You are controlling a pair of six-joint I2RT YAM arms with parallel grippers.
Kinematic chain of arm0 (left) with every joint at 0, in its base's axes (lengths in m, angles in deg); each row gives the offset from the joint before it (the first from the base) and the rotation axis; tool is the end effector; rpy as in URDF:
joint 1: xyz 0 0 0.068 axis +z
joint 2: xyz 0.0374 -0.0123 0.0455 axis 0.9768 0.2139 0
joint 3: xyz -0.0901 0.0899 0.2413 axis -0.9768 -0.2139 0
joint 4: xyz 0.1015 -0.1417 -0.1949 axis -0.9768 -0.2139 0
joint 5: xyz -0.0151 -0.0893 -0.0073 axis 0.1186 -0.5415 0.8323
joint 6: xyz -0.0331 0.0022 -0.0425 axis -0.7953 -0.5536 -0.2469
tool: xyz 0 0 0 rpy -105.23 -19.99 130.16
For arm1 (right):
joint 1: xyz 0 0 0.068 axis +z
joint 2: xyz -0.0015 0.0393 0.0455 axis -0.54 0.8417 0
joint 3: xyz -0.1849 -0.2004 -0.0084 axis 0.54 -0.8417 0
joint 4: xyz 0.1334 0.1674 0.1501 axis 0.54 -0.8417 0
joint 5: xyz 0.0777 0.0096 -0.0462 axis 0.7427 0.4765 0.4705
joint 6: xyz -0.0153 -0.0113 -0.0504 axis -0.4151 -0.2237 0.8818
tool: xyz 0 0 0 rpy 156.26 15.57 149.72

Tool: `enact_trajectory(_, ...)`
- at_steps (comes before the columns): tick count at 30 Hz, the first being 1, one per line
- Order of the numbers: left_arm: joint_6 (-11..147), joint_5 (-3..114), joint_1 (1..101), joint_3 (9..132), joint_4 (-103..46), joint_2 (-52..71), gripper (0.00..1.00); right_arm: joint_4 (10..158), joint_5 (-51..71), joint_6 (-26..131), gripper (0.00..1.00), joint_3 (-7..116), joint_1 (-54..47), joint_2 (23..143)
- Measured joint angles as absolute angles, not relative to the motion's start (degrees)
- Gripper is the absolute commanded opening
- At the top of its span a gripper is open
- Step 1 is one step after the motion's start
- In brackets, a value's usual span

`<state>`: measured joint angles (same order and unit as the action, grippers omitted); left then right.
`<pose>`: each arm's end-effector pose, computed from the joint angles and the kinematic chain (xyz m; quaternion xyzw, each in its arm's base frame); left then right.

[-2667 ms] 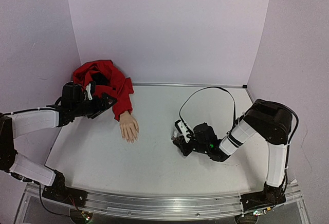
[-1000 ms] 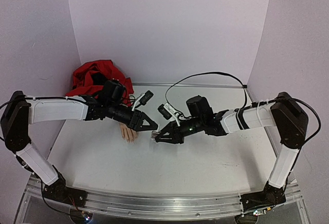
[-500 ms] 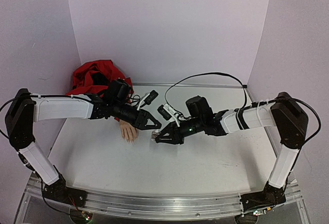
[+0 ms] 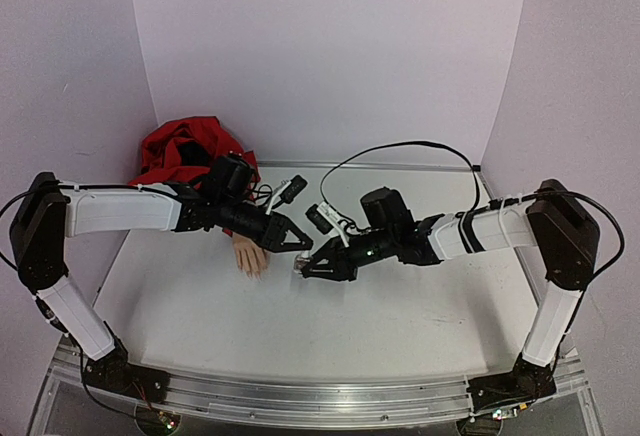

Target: Paint the nails

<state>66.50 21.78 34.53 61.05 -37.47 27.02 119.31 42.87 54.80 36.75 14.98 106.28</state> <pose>0.2439 -0.2607 0.2446 0.3683 0.7676 -0.4781 0.2156 0.2495 0.3084 0.2106 -0.4727 0.5968 0.5021 0.4102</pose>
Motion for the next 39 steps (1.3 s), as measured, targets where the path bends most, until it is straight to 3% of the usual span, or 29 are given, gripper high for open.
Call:
enact_trajectory(7,66.6,21.7,34.5,61.1,-37.9,27.0,0.33,120.4,41.8,54.1,0.06,36.4,15.1,106.3)
enact_trajectory(10,66.5,21.7,34.5,61.1,-38.2,27.0,0.26,120.6,41.6,53.8,0.06,36.4,15.1,106.3)
enact_trajectory(18,66.6,22.7,34.4,61.1,-38.2,27.0,0.23,121.1,41.6,53.1,0.06,36.3,15.1,106.3)
enact_trajectory(21,66.9,23.1,34.4,61.1,-38.2,27.0,0.13,121.1,41.6,52.7,0.07,36.3,15.1,106.3)
enact_trajectory(24,68.2,24.3,34.3,61.1,-38.3,27.0,0.01,121.1,41.5,51.4,0.19,36.0,15.1,106.2)
enact_trajectory(25,68.5,24.8,34.2,61.1,-38.2,27.0,0.00,121.1,41.1,51.1,0.28,35.9,15.1,106.2)
enact_trajectory(28,68.3,26.9,33.9,61.1,-38.3,26.7,0.00,121.5,39.0,49.9,0.71,35.5,15.3,105.6)
enact_trajectory(30,67.6,28.5,33.9,61.0,-38.8,26.1,0.00,122.6,35.9,48.6,0.93,34.6,15.4,104.5)
enact_trajectory(32,66.7,30.2,33.9,61.0,-39.2,24.9,0.00,123.9,33.5,46.9,0.98,33.6,15.3,103.4)
enact_trajectory(39,61.3,36.8,33.9,61.0,-39.7,20.0,0.00,132.4,27.4,39.7,0.97,28.4,15.2,98.5)
